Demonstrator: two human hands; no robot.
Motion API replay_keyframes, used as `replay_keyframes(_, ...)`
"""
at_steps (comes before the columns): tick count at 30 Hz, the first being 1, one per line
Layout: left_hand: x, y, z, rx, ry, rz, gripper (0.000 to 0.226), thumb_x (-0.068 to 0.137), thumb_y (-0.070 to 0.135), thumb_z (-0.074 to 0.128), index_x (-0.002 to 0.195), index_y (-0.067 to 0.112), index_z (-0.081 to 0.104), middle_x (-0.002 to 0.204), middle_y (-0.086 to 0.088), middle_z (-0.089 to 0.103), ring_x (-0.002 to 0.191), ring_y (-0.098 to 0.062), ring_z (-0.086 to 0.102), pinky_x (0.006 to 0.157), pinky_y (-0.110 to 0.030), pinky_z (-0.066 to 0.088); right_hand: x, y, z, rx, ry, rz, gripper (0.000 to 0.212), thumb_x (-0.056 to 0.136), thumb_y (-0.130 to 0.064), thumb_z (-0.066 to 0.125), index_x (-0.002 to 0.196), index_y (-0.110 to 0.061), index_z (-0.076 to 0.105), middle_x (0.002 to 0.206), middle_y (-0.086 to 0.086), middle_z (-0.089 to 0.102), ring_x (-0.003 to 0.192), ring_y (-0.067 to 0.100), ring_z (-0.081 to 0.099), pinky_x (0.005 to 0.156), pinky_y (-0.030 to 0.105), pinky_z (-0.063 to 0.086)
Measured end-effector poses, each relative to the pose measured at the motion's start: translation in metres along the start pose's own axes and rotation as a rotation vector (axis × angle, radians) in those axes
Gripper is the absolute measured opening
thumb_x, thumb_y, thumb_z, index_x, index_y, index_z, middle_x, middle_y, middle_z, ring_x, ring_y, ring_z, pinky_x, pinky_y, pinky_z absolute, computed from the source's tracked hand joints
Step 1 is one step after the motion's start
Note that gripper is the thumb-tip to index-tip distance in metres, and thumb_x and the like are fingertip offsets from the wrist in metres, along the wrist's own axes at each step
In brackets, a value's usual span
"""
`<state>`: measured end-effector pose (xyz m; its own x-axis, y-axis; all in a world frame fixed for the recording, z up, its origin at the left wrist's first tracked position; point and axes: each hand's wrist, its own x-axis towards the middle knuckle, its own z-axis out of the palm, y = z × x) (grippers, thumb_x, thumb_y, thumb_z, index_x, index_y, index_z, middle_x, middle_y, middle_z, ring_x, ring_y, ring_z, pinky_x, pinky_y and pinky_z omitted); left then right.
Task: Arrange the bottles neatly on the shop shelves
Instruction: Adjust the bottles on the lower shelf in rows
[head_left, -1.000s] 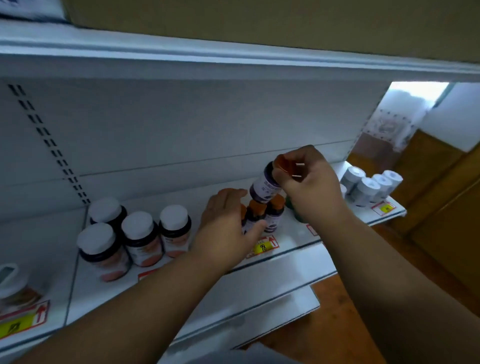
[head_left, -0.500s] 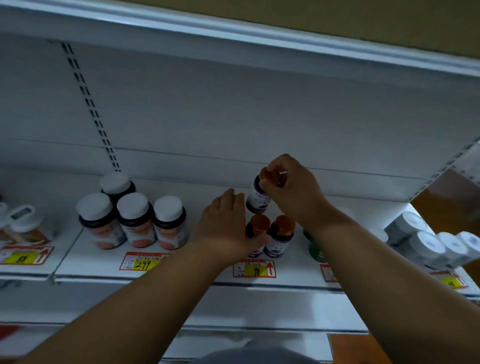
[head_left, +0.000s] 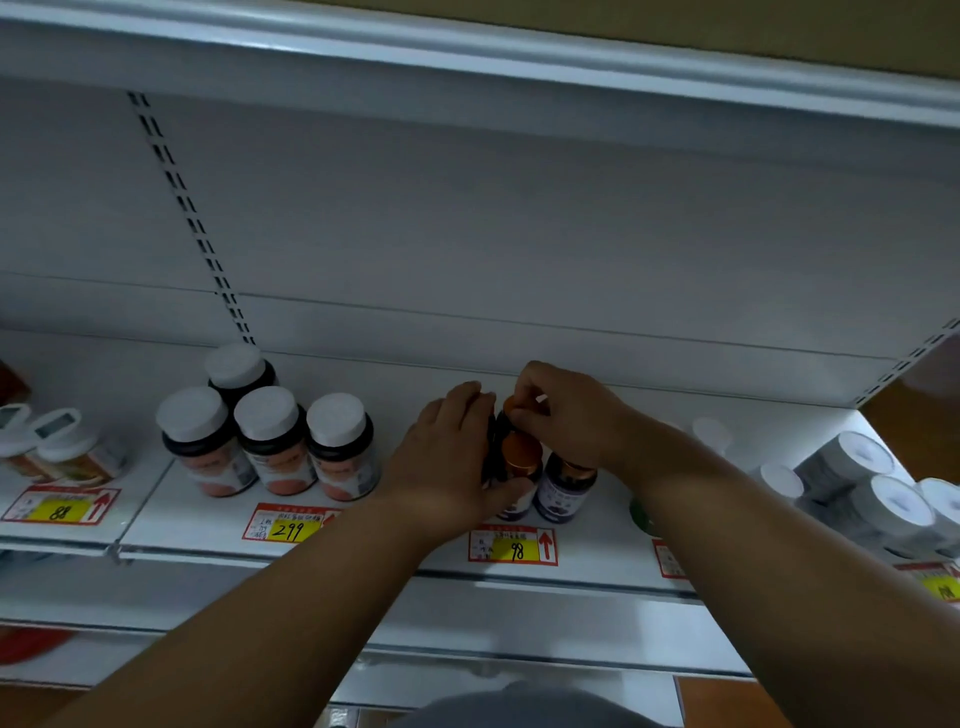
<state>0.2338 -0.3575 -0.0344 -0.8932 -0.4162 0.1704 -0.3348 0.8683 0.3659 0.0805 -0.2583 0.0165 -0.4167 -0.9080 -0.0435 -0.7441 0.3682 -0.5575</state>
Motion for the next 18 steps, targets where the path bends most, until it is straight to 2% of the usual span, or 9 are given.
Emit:
replay_keyframes(3, 0.000, 0.000, -0.002, -0.010, 0.014, 0.010, 0.100, 0.076, 0.072, 0.058, 0.151, 0.015, 0.024, 0.157, -0.003, 0.019, 0.140, -0.025, 0.024, 0.112, -0.033, 0.024, 0.000, -0.001, 0.003, -0.015, 0.021, 0.000, 0.012, 0.093, -0.030, 0.056, 0.097, -0.020, 0.053, 0.092, 0.002, 0.065, 0.081, 0.015, 0.060, 0.070, 0.033, 0.049)
replay_keyframes(7, 0.000, 0.002, -0.004, -0.023, -0.021, 0.009, 0.101, 0.078, 0.071, 0.057, 0.153, 0.017, 0.018, 0.159, -0.001, 0.012, 0.143, -0.023, 0.017, 0.114, -0.033, 0.019, 0.000, -0.002, 0.003, 0.003, 0.036, 0.025, 0.013, 0.095, -0.035, 0.051, 0.095, -0.022, 0.049, 0.088, 0.000, 0.063, 0.079, 0.015, 0.060, 0.067, 0.032, 0.048)
replay_keyframes(11, -0.004, 0.006, -0.014, -0.010, -0.021, 0.003, 0.100, 0.079, 0.071, 0.056, 0.153, 0.018, 0.014, 0.160, -0.002, 0.007, 0.145, -0.023, 0.013, 0.115, -0.033, 0.016, -0.004, -0.011, 0.002, -0.007, 0.127, -0.029, 0.015, 0.095, -0.033, 0.051, 0.105, -0.023, 0.048, 0.104, -0.004, 0.057, 0.092, 0.013, 0.054, 0.074, 0.028, 0.042)
replay_keyframes(14, -0.016, 0.005, -0.030, -0.022, 0.070, 0.000, 0.093, 0.078, 0.071, 0.053, 0.147, 0.013, 0.032, 0.155, -0.009, 0.027, 0.140, -0.026, 0.027, 0.109, -0.031, 0.023, -0.006, -0.031, 0.001, -0.007, 0.228, -0.122, 0.016, 0.094, -0.030, 0.053, 0.107, -0.021, 0.051, 0.104, -0.006, 0.055, 0.094, 0.009, 0.051, 0.073, 0.021, 0.035)
replay_keyframes(16, -0.029, -0.002, -0.041, -0.014, 0.171, 0.018, 0.083, 0.080, 0.067, 0.050, 0.138, 0.006, 0.046, 0.141, -0.014, 0.046, 0.126, -0.031, 0.046, 0.103, -0.036, 0.036, -0.007, -0.051, 0.002, 0.006, 0.277, -0.159, 0.015, 0.094, -0.029, 0.054, 0.107, -0.020, 0.052, 0.102, -0.007, 0.053, 0.093, 0.007, 0.049, 0.071, 0.018, 0.033)
replay_keyframes(18, -0.043, -0.014, -0.056, -0.016, 0.241, 0.013, 0.071, 0.083, 0.060, 0.052, 0.129, 0.005, 0.054, 0.127, -0.013, 0.056, 0.113, -0.031, 0.055, 0.093, -0.038, 0.047, -0.008, -0.075, 0.004, 0.027, 0.310, -0.166, 0.015, 0.094, -0.030, 0.054, 0.106, -0.022, 0.052, 0.101, -0.008, 0.053, 0.091, 0.006, 0.048, 0.069, 0.017, 0.034)
